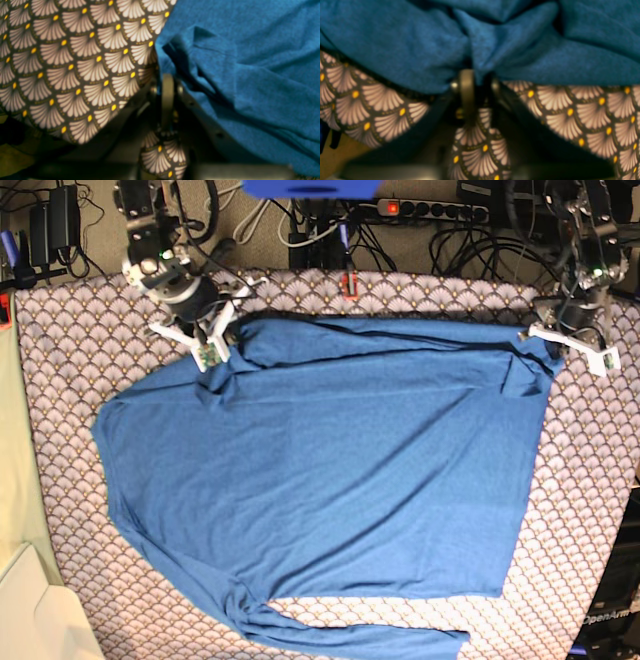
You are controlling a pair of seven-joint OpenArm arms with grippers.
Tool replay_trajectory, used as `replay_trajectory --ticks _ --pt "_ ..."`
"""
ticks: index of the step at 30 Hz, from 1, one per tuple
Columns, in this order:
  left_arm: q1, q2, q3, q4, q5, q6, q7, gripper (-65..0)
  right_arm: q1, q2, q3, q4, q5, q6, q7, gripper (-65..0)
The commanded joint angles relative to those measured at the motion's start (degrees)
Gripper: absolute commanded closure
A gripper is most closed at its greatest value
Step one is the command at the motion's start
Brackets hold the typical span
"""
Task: Fold the T-shirt properly
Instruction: 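Lower the shoulder edge onto the table with both grippers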
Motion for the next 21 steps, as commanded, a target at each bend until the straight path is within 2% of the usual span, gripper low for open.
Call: replay_trajectory --ticks 1,9,15,21 --pt "0.16 -0.78 -0.23 0.84 -0.08 -0.08 -1.24 -0.4 -0.23 0.27 0.06 0.58 -0.05 0.31 0.13 0.0" --pt "0.51 -1.13 -0.23 1.02 -0.17 -0.08 -1.15 -0.4 -3.75 0.62 0.41 5.42 -0.23 0.31 0.13 0.0" --pt "1.56 -1.22 -0.67 3.13 -0.17 -0.08 3.42 -0.4 -7.53 2.47 0.41 11.22 -0.23 0.31 0.13 0.0" --pt "2.44 -1.31 -0.67 5.41 -0.17 -0.08 5.09 -0.4 -10.08 2.55 0.41 13.06 -0.32 0.31 0.13 0.0"
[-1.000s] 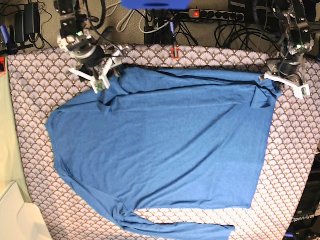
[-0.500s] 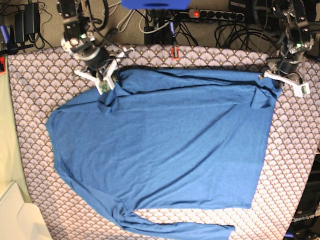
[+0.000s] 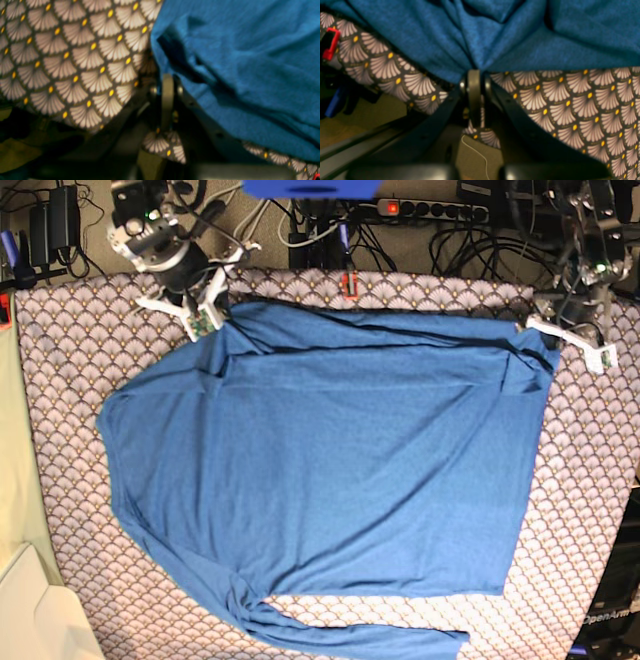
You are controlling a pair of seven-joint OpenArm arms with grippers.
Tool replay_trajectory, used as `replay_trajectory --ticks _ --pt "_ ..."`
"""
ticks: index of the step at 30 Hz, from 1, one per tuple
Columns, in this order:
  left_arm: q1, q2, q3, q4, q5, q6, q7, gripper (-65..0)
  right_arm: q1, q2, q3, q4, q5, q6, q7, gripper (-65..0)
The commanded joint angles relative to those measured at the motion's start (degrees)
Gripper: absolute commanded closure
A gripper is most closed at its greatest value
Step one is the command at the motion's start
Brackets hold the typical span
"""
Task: Fold the T-shirt properly
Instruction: 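Lower the shoulder edge onto the table with both grippers, then open both grippers and raise them away from the shirt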
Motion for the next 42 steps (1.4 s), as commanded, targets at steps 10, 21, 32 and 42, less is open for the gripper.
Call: replay_trajectory --ticks 10,21,32,42 --pt "2.83 -0.91 -0.62 1.90 -0.08 -0.10 -0.92 -0.4 -2.29 1.89 0.21 2.16 0.36 -0.09 1.10 0.0" --pt "4.85 -2.76 -0.62 1.28 0.01 -0.10 -0.92 -0.4 -5.36 3.12 0.21 2.08 0.36 -0.09 5.14 0.0" --pt "5.11 -2.50 -0.18 0.67 0.18 -0.10 -0.92 -0.4 -5.89 3.12 0.30 1.46 0.27 -0.09 5.32 0.0" --pt "5.03 -2.50 -0.09 -4.52 -0.17 -0.19 -0.92 -0.6 -5.98 2.76 0.30 1.46 0.27 -0.18 5.05 -1.1"
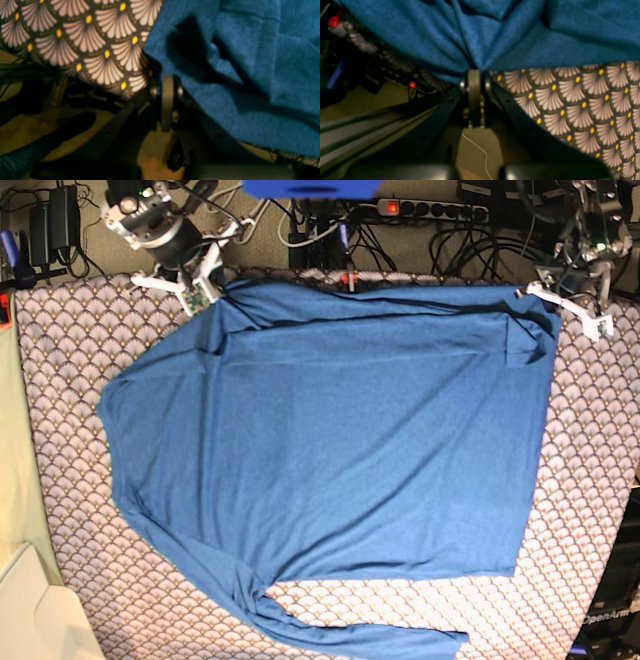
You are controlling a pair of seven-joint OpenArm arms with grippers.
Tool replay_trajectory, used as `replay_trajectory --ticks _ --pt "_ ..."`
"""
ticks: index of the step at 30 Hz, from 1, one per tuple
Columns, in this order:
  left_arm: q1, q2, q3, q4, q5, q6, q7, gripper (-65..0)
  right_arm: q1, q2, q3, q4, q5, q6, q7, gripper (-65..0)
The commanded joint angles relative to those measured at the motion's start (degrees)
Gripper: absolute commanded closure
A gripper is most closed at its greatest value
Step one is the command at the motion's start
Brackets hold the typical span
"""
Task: Fold the T-shirt properly
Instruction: 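Open both grippers and raise them away from the shirt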
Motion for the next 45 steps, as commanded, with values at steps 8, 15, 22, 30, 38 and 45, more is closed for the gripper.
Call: replay_trajectory --ticks 8,15,22,30,38,45 --pt "0.33 -0.64 -0.27 0.97 0.29 0.29 0.21 -30.8 -0.16 0.43 0.15 0.87 0.29 -0.18 -2.38 -21.9" --pt "0.42 -0.55 -0.80 0.97 0.29 -6.74 0.21 -38.4 -0.51 0.51 1.73 1.13 0.29 -0.18 -2.38 -25.4" --pt "0.77 -0.02 -2.73 1.06 0.29 -7.71 0.21 -38.4 0.19 0.51 6.92 1.31 0.29 -0.18 -2.20 -25.5" --pt "-0.46 1.12 -6.51 2.11 0.29 -7.80 0.21 -38.4 4.15 0.60 10.26 1.05 0.38 -0.09 -2.73 -25.6" --pt "-0.29 1.30 -6.16 3.78 0.64 -7.80 0.21 -38.7 2.47 0.16 8.06 1.22 0.56 -0.09 -2.73 -25.6" --pt "-0.29 1.30 -5.98 3.52 0.73 -7.80 0.21 -39.0 0.01 0.08 4.90 1.31 0.64 -0.09 -2.38 -25.6"
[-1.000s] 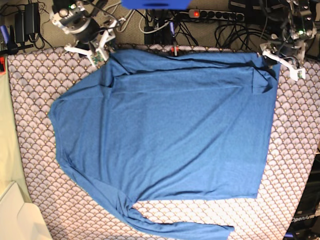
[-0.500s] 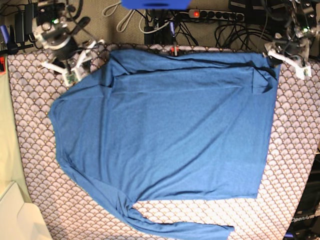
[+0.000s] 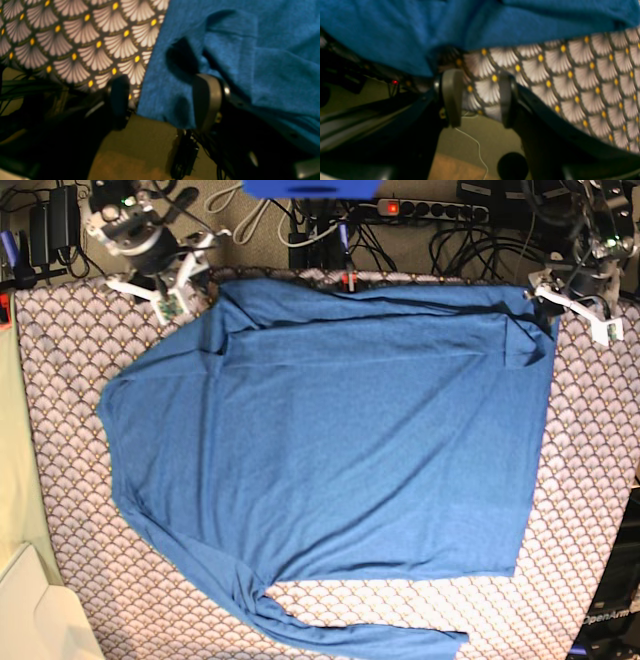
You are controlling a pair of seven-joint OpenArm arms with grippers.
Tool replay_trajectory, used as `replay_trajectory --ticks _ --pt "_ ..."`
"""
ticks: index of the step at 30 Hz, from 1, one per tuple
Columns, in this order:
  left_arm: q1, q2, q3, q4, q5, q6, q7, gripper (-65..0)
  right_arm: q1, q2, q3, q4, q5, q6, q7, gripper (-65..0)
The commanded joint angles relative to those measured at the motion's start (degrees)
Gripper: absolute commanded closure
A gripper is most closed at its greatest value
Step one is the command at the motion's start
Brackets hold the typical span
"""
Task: Fold the T-shirt properly
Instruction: 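Open both grippers and raise them away from the shirt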
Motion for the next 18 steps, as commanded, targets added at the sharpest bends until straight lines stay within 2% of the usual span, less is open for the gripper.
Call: replay_trajectory --ticks 1,9,18 --pt "0.19 -0.93 -0.37 0.81 -0.17 0.10 -0.92 -39.0 -0.95 -0.01 -0.07 1.29 0.34 -0.13 1.06 -25.6" --pt "0.19 -0.84 0.16 0.72 -0.08 0.10 -0.92 -39.0 -1.57 -2.56 -0.33 1.29 0.34 -0.04 0.62 -25.6" --pt "-0.07 -0.76 0.95 -1.92 -0.08 0.10 -0.92 -39.0 -2.36 -2.74 -3.41 1.20 0.34 -0.04 0.53 -25.6"
